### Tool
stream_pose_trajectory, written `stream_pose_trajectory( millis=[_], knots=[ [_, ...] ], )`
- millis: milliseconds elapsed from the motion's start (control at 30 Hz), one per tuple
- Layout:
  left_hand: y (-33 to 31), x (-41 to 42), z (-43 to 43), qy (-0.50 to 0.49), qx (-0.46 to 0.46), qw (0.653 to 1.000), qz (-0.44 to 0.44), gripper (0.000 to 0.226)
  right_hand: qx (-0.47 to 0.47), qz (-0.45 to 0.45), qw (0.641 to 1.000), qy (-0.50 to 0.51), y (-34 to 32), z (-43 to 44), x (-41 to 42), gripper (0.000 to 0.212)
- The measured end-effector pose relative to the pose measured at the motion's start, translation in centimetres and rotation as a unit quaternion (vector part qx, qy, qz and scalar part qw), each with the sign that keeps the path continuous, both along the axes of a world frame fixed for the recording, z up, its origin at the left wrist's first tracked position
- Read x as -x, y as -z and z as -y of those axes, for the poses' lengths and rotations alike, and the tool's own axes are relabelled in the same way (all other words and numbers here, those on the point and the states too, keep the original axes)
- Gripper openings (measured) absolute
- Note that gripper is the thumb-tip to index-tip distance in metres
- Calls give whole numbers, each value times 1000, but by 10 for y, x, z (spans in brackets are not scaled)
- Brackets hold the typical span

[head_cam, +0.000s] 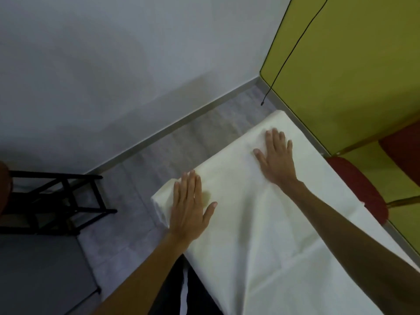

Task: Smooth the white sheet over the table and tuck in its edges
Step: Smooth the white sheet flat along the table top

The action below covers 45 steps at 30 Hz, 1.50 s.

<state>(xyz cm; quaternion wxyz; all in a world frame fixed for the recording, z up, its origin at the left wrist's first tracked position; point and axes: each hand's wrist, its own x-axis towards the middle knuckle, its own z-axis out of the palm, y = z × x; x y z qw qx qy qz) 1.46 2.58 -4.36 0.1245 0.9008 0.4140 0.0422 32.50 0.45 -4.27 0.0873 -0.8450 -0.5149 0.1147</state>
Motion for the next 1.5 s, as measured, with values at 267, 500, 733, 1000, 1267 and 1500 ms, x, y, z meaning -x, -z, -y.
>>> stream_pose_trajectory(
  millis=[267, 500, 733, 1000, 1267, 1500],
  knots=[
    [12, 22, -49, 95, -40, 993, -57, 84, 44, 43, 998, 3, 14, -14, -8, 87],
    [-6, 14, -48, 128, -42, 990, -48, 85, -4, -5, 998, 65, -4, -2, 3, 81],
    [-2, -28, 39, 345, -7, 939, -14, 71, -44, -7, 960, 278, -8, 121, 119, 65],
    [11, -18, 12, 393, -18, 919, -35, 79, 58, 4, 927, 370, 19, 272, 175, 75],
    [1, -16, 12, 436, -5, 900, -11, 74, 40, -19, 864, 502, -5, 329, 194, 83],
    [14, -8, 63, 515, -10, 856, -38, 68, 40, 0, 911, 410, 20, 300, 261, 73]
  ],
)
